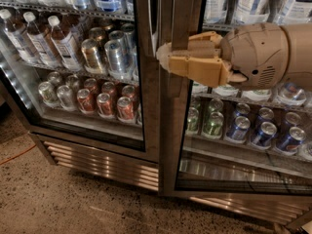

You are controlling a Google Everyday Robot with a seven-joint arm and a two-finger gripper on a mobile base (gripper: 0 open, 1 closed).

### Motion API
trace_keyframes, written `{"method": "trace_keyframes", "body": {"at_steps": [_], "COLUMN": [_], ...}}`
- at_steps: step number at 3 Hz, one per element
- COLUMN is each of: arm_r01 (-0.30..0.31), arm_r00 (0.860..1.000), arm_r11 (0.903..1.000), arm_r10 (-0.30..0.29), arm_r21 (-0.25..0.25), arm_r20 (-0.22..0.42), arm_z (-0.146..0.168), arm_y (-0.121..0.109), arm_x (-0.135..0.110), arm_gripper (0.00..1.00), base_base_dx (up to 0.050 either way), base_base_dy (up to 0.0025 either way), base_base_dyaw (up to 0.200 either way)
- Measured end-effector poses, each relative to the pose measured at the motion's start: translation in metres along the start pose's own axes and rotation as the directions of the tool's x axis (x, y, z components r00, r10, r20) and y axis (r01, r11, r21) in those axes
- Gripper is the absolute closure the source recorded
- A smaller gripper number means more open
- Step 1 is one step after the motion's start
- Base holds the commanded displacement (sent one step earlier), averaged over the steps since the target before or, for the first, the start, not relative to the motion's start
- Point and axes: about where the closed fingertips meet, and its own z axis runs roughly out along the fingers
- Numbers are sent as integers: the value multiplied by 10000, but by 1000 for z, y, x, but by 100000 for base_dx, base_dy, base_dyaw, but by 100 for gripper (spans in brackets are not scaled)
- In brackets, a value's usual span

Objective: Open right fridge door

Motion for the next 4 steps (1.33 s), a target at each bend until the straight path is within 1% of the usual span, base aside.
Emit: {"method": "trace_keyframes", "body": {"at_steps": [2,3,4], "arm_r01": [0,0,-4], "arm_r00": [10000,10000,10000], "arm_r11": [10000,10000,10000], "arm_r10": [0,0,4], "arm_r21": [0,0,2], "arm_r20": [0,0,-1], "arm_z": [0,0,0], "arm_y": [0,0,0], "arm_x": [0,0,0], "arm_gripper": [100,100,100], "base_base_dx": [-4544,2,0], "base_base_dy": [189,-4,0], "base_base_dyaw": [-8388,-19558,0]}}
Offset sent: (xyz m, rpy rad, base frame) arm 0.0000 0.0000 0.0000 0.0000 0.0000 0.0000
